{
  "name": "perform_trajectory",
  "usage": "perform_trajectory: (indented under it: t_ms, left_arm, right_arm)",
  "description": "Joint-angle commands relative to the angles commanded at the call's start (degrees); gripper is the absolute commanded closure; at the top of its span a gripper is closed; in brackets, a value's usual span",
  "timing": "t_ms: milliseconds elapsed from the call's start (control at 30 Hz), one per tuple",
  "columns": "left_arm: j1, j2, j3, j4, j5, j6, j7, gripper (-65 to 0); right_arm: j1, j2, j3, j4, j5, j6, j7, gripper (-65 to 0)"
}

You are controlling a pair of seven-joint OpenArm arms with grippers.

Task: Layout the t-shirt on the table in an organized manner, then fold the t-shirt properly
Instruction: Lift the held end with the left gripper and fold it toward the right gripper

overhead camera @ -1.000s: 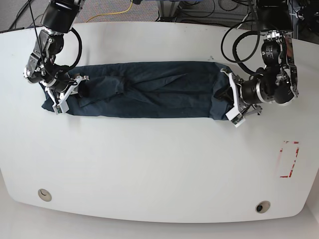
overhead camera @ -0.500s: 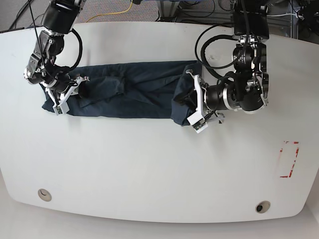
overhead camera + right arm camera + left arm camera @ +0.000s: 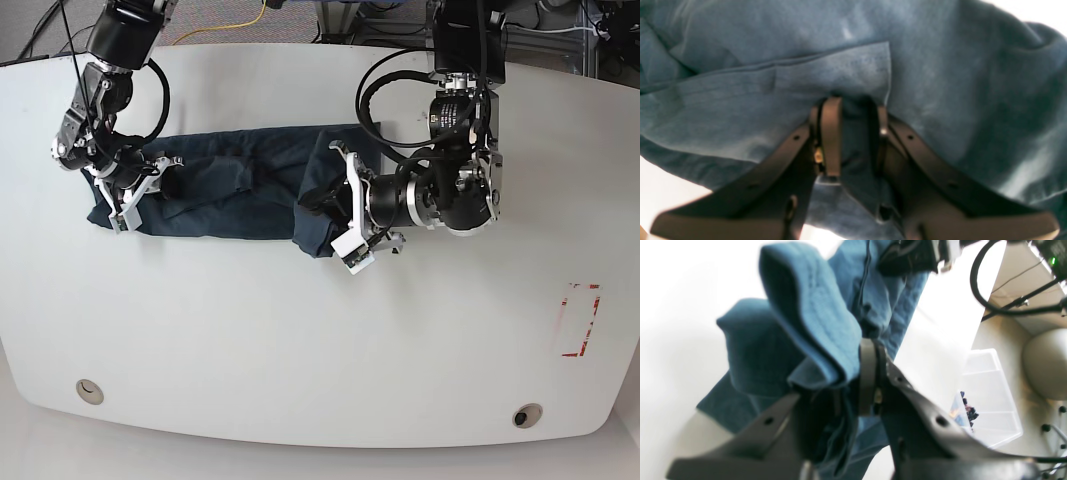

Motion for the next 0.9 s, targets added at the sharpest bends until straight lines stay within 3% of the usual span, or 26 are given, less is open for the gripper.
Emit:
perform_trajectory:
  t_ms: [233,300,467,567,900]
  left_arm:
    - [-1.5,2.4,0.0,-2.3,-0.3,0.0,0.1,-35.6]
    - [-1.6,2.7,0.1,-2.2,-0.4,0.0,0.2,-37.9]
    - [-2.8,2.7,2.2,-1.9,-6.3,0.0,0.2,-37.9]
    - [-4.0,2.7,2.2,-1.9,-7.4,0.0,0.2,-37.9]
    - [-3.8,-7.0,1.9,-1.4,2.6,0.0,-0.1,-35.3]
  right_arm:
    - [0.0,0.0,0.0,0.0,0.0,0.00,0.0,-14.0]
    - [0.0,0.0,0.0,0.0,0.0,0.00,0.0,-14.0]
    - [0.0,0.0,0.0,0.0,0.0,0.00,0.0,-14.0]
    - [0.0,0.0,0.0,0.0,0.0,0.00,0.0,-14.0]
    - [0.0,0.0,0.0,0.0,0.0,0.00,0.0,-14.0]
